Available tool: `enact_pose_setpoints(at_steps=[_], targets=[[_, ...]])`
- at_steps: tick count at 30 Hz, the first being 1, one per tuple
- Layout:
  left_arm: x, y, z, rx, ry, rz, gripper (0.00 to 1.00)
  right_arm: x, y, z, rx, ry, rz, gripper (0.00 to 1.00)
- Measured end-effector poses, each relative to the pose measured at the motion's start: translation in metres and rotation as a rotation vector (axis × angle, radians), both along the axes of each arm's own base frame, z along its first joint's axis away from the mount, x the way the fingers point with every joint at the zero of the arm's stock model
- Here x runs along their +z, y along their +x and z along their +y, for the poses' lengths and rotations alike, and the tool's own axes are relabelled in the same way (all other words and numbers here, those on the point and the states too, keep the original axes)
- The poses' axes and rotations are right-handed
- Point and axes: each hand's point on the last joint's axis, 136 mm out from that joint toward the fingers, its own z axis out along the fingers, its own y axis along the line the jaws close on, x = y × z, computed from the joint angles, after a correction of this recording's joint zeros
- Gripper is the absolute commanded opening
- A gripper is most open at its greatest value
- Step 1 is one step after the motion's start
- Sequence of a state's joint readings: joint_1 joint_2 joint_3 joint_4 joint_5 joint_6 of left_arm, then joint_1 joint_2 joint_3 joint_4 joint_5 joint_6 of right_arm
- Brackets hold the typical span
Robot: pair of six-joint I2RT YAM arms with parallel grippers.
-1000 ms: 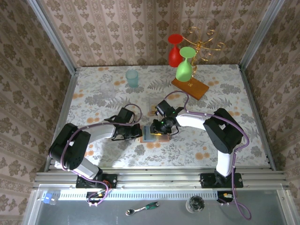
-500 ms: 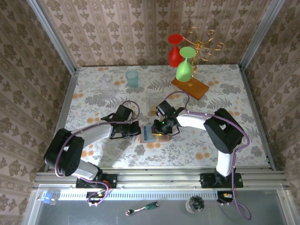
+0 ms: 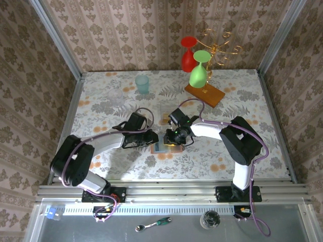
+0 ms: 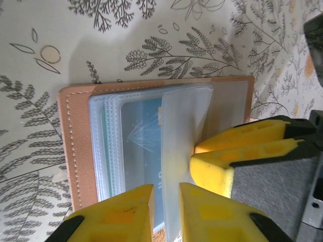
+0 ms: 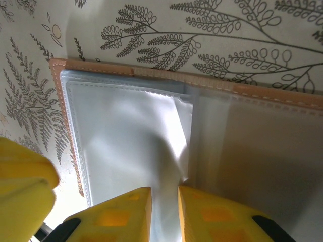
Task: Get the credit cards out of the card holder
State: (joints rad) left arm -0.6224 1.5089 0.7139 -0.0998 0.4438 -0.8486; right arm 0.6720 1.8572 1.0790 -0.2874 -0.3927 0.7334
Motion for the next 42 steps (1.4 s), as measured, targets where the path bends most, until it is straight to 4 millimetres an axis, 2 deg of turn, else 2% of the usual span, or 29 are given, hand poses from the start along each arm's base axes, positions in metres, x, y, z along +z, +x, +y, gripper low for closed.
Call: enact_pose_setpoints(at_steps=[10,34,42], targets=[[-0.004,0.003,-0.010,0.001,-0.034,0.010,0.21,0.000,-0.001,-0.001,0.000,0.001,0.001,0.23],[-0.016,-0.001,-0.005,0.009,0.007,0.041,0.24,0.000,-0.002,-0.001,0.001,0.002,0.003,0.24],[-0.012,0.001,-0.009,0.008,-0.017,0.034,0.20,0.000,-0.002,-0.001,0.001,0.002,0.003,0.24]])
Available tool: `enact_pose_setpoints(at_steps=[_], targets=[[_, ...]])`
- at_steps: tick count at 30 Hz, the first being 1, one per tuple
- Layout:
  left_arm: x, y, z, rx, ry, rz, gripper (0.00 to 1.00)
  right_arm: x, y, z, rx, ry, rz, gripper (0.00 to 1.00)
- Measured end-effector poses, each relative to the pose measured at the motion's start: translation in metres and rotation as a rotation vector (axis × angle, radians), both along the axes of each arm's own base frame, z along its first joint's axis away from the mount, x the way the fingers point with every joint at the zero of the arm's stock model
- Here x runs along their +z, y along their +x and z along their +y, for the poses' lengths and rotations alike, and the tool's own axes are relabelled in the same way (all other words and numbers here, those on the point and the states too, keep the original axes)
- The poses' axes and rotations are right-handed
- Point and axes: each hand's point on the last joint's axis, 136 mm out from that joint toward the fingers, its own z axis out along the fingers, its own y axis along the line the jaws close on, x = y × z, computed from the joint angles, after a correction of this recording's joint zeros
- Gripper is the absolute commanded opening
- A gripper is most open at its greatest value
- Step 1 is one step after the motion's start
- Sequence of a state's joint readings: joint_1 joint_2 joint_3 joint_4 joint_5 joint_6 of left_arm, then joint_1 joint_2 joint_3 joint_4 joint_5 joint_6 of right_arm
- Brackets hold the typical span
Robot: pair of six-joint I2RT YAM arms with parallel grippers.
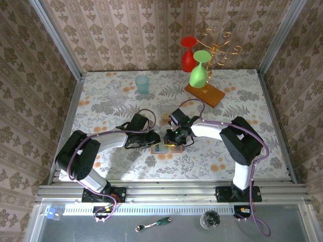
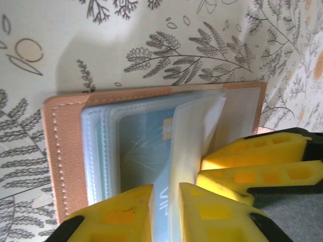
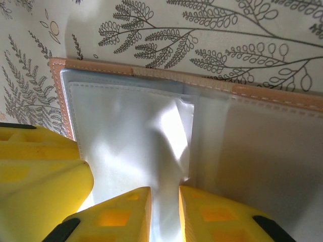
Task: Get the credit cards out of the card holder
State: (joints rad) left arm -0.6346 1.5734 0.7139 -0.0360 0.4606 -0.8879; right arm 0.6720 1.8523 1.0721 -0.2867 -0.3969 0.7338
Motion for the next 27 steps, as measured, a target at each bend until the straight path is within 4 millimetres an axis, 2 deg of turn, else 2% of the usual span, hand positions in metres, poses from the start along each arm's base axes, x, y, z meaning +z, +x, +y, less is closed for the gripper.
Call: enact_pose_setpoints(at_steps=[7,16,23,27], targets=[[0.004,0.002,-0.005,-0.002,-0.028,-0.006,0.18,0.003,0.000,0.000,0.000,0.004,-0.005,0.25],[0.010,0.001,-0.012,-0.016,-0.046,-0.010,0.15,0.026,0.005,-0.001,-0.010,0.036,-0.048,0.26],[0.024,0.006,-0.025,-0.035,-0.072,-0.035,0.15,0.043,0.013,-0.010,-0.038,0.053,-0.077,0.26],[0.025,0.008,-0.035,-0.049,-0.079,-0.034,0.16,0.050,0.015,-0.019,-0.056,0.054,-0.091,0.26]])
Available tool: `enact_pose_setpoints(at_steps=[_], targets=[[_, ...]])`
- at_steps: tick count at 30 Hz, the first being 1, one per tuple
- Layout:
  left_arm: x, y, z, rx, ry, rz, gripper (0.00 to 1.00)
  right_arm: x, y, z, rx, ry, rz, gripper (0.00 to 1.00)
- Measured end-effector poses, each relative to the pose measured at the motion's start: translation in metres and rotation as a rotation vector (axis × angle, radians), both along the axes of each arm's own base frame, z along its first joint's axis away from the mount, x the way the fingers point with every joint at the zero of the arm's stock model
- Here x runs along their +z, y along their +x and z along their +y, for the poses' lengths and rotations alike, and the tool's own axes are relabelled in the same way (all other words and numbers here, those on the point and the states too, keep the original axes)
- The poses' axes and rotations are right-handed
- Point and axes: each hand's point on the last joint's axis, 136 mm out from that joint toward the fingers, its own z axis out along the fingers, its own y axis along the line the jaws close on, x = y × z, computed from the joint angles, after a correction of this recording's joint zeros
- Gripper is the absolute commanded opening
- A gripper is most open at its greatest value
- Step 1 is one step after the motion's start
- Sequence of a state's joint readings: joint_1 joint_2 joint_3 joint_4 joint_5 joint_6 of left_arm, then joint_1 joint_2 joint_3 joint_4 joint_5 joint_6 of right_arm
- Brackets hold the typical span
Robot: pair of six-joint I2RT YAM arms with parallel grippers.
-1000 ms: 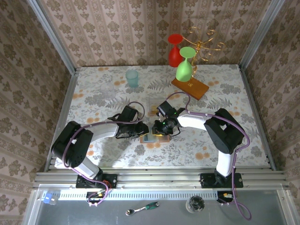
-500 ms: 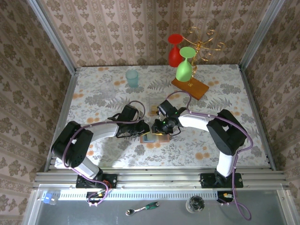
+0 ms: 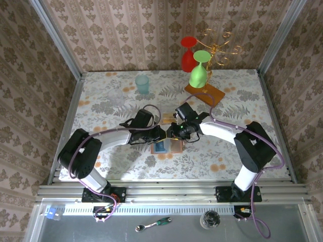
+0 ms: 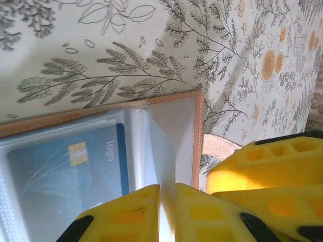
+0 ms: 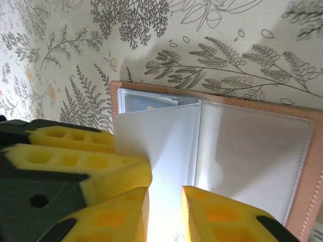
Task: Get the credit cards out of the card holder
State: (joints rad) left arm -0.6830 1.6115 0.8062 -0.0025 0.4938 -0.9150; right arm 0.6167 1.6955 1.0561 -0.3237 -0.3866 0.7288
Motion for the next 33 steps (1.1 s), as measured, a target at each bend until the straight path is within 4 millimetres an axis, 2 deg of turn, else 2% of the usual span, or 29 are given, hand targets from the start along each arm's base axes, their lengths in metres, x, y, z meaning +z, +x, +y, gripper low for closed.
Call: enact_pose_setpoints(at_steps=[11,14,15,19,33], targets=[[-0.011,0.001,-0.034,-0.063,0.002,0.027,0.16,0.018,0.003,-0.024,-0.038,0.000,-0.046,0.26],[-0.013,-0.001,-0.042,-0.081,0.000,0.033,0.06,0.020,0.003,-0.029,-0.046,-0.001,-0.047,0.26],[-0.014,-0.002,-0.045,-0.088,0.000,0.036,0.06,0.019,0.002,-0.031,-0.048,-0.004,-0.045,0.26],[-0.019,-0.006,-0.051,-0.108,0.003,0.050,0.18,0.019,0.002,-0.035,-0.046,-0.011,-0.044,0.26],[-0.026,-0.010,-0.048,-0.116,0.032,0.069,0.39,0.019,0.003,-0.036,-0.046,-0.011,-0.048,0.26]])
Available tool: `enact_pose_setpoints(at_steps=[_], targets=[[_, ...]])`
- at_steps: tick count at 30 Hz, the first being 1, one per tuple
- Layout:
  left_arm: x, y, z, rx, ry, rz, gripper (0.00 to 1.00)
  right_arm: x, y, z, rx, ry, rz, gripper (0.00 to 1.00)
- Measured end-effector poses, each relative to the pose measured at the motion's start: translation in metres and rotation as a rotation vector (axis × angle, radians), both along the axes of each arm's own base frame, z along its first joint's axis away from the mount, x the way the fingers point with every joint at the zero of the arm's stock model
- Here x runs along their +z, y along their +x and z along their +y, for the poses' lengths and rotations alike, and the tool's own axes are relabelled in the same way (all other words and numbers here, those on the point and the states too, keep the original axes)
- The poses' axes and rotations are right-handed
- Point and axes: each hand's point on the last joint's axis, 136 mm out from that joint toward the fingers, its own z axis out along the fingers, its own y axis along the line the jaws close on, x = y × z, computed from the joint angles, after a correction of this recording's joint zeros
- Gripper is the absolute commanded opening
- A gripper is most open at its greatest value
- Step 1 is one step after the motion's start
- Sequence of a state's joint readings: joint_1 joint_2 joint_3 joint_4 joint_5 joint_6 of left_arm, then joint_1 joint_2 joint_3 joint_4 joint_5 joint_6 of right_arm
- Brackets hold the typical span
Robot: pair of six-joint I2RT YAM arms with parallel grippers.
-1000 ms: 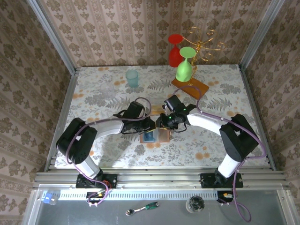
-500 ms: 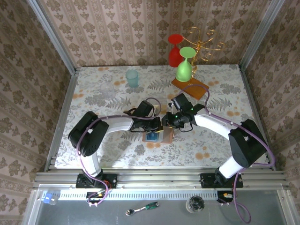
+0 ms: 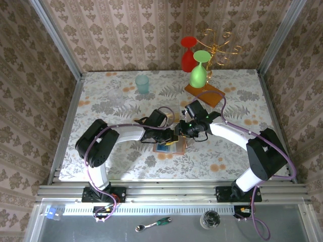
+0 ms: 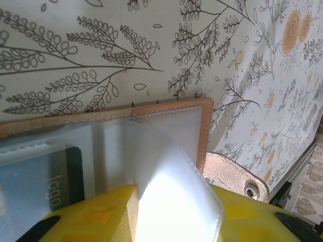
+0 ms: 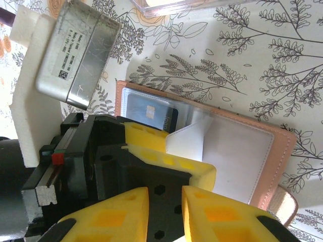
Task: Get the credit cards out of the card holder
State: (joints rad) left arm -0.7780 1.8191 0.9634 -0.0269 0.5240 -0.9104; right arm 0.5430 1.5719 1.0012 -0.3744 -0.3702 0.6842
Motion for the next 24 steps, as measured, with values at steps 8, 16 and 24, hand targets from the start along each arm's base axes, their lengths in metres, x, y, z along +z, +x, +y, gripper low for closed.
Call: enact_pose_setpoints(at_steps=[8,16,24], targets=[[-0.001,0.005,0.006,0.007,0.018,-0.008,0.45,0.001,0.000,0.000,-0.001,0.001,-0.002,0.27],[0.003,0.016,0.013,0.041,0.022,-0.031,0.49,0.000,-0.001,-0.001,-0.002,-0.004,0.005,0.29],[0.008,0.022,0.015,0.064,0.013,-0.050,0.59,0.000,-0.002,-0.002,-0.003,-0.007,0.008,0.29]])
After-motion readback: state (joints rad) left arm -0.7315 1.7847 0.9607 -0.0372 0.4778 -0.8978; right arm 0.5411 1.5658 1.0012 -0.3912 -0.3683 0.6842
